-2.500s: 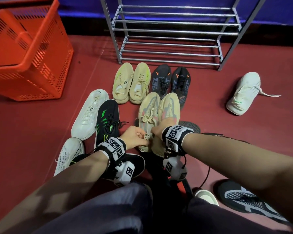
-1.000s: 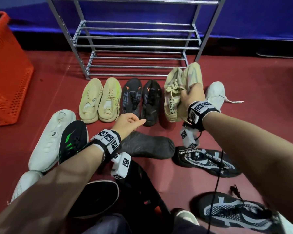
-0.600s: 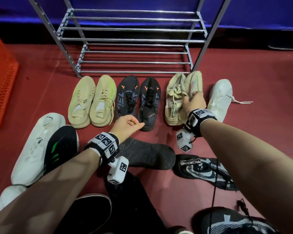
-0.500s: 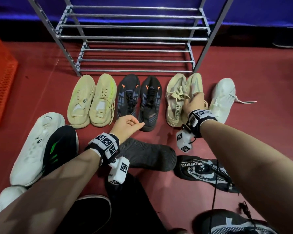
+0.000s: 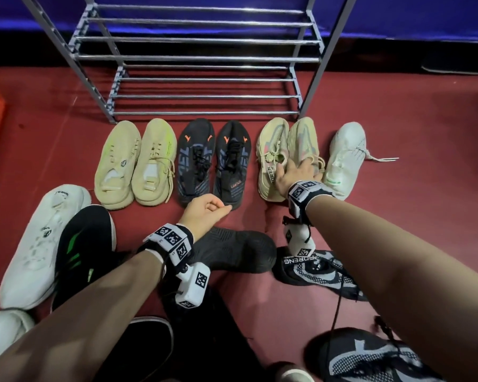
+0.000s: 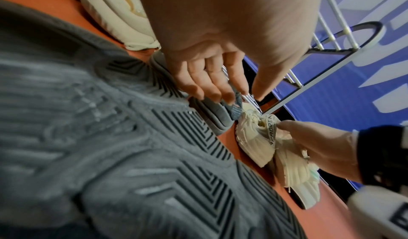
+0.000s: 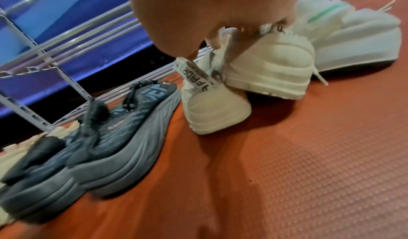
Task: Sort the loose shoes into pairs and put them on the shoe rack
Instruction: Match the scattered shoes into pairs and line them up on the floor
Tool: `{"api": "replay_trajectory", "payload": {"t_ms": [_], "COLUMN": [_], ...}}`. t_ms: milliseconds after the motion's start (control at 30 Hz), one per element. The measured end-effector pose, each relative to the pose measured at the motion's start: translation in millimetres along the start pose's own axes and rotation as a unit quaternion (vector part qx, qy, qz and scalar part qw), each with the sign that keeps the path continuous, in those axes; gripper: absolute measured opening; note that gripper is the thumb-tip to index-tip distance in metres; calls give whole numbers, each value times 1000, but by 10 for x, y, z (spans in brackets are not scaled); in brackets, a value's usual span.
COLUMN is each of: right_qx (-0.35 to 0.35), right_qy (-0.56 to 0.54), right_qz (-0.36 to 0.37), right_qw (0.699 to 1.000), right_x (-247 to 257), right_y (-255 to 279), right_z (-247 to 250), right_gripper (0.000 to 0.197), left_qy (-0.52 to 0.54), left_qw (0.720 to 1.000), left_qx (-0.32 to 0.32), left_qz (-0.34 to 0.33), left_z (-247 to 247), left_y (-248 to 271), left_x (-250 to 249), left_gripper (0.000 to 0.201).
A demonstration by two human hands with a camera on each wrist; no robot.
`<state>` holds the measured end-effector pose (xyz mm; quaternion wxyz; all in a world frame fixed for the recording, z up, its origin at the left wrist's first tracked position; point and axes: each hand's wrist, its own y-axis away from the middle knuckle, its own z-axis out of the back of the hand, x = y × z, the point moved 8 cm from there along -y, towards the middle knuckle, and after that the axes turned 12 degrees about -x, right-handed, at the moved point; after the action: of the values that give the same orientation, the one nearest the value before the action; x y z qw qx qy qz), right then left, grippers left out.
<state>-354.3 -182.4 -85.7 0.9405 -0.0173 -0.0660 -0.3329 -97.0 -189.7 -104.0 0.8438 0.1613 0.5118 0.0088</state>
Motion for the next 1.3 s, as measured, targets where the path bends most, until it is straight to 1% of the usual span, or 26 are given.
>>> {"api": "replay_trajectory", "payload": {"t_ms": [67, 133, 267, 333, 467, 567, 633, 700, 800, 867, 933, 967, 1033, 1133, 1233, 1300], "right_qx": [-29, -67, -46, -41, -34, -25, -9, 19, 46, 59, 75, 88, 135, 226, 327, 361], "right_qy": [-27, -47, -35, -46, -82, -88, -102, -112, -107, -102, -105, -102, -86, -51, -26, 9], "right_qz": [-22, -25, 9, 12, 1, -27, -45, -48, -30, -7, 9, 14, 27, 62, 97, 130], "right_qw": [999, 996, 998, 998, 996, 995, 994, 992, 993, 993, 992, 991, 987, 971, 940, 923], "right_x": [40, 84, 178, 151, -56, -287, -442, -545, -636, -653, -675, -700, -746, -793, -841, -854], "right_y": [100, 186, 254, 304, 411, 443, 474, 511, 565, 598, 650, 686, 789, 1014, 1255, 1343], "right_z": [80, 223, 419, 493, 560, 552, 519, 457, 387, 360, 351, 342, 305, 216, 163, 155], "right_gripper": [51, 47, 47, 47, 52, 56, 55, 51, 46, 37, 32, 32, 33, 43, 62, 68], "left_qy": [-10, -19, -27, -30, -60, -105, -125, -134, -147, -158, -168, -173, -181, -208, -239, -245], "left_qw": [1000, 999, 999, 999, 997, 993, 990, 989, 986, 984, 981, 980, 978, 969, 958, 956], "left_qx": [-11, -19, -21, -19, 2, 0, -4, -2, 10, 18, 27, 32, 42, 66, 78, 72], "left_qz": [-15, -33, -35, -36, -51, -62, -66, -69, -80, -85, -88, -89, -95, -113, -136, -144], "left_z": [44, 78, 75, 27, -129, -231, -310, -392, -502, -552, -596, -626, -699, -827, -883, -874], "left_y": [33, 53, 68, 95, 174, 199, 218, 252, 306, 344, 379, 398, 443, 543, 623, 636], "left_x": [-10, -31, -79, -116, -250, -318, -363, -405, -442, -459, -457, -449, -429, -390, -384, -383], "left_gripper": [15, 16, 13, 12, 12, 16, 18, 19, 19, 13, 10, 11, 12, 11, 9, 9]}}
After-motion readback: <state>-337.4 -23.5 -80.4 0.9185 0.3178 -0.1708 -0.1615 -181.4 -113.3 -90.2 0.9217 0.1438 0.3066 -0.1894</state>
